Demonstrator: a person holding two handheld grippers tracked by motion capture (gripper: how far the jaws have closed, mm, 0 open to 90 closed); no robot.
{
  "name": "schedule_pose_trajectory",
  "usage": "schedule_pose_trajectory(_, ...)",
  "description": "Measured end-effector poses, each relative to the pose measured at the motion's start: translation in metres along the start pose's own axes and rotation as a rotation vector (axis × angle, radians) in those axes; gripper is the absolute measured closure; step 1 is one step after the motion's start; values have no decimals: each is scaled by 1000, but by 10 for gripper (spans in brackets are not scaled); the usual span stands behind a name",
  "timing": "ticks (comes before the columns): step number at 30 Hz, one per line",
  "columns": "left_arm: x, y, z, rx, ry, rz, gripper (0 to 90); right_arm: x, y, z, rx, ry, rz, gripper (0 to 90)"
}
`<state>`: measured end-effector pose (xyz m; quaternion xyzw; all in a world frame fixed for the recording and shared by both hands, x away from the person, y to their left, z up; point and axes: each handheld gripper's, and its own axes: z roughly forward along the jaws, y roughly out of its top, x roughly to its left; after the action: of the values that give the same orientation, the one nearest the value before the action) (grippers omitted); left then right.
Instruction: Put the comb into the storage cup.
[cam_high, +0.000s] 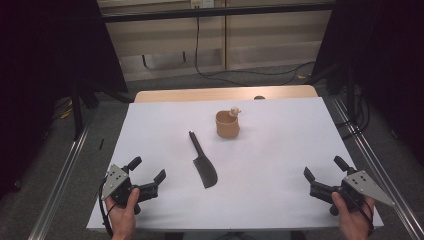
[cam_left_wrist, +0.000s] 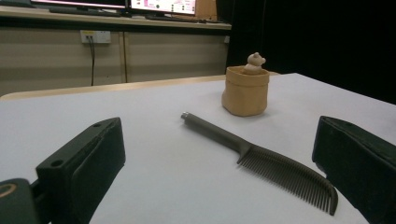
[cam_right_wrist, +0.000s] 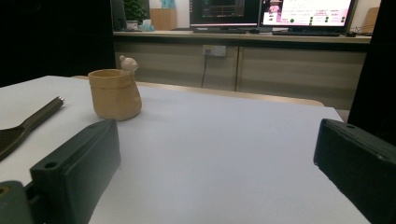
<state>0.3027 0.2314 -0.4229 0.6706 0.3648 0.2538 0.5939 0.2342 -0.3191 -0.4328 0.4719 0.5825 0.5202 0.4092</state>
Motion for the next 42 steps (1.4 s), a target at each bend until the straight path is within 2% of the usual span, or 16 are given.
schedule_pose_trajectory(3, -3, 2, -1, 6, -14, 20, 25, 1, 0, 1, 12, 8, 0, 0)
schedule_pose_trajectory(4, -4, 3, 0, -1, -19, 13, 25, 1, 0, 1, 12, 8, 0, 0)
schedule_pose_trajectory(11, -7, 5, 5, 2, -1, 39, 23, 1, 0, 0, 5, 7, -2, 0)
schedule_pose_trajectory(14, -8, 5, 7, 5, -16, 42, 23, 1, 0, 1, 8, 10, 1, 0)
schedule_pose_trajectory(16, -8, 5, 8, -5, -38, 17, 23, 1, 0, 1, 8, 10, 1, 0)
schedule_pose_trajectory(23, -9, 7, 17, -18, -68, 2, 18, 1, 0, 1, 6, 13, 6, 0)
schedule_pose_trajectory(31, -17, 12, 27, -27, -98, 21, 13, 1, 0, 1, 5, 17, 10, 0)
schedule_pose_trajectory(35, -20, 11, 31, -32, -113, 44, 13, 1, 0, 0, 6, 18, 9, 0)
schedule_pose_trajectory(40, -23, 10, 39, -34, -127, 33, 12, 0, 0, 1, 4, 15, 10, 0)
schedule_pose_trajectory(42, -24, 11, 39, -34, -129, 42, 12, 1, 0, 1, 5, 15, 8, 0)
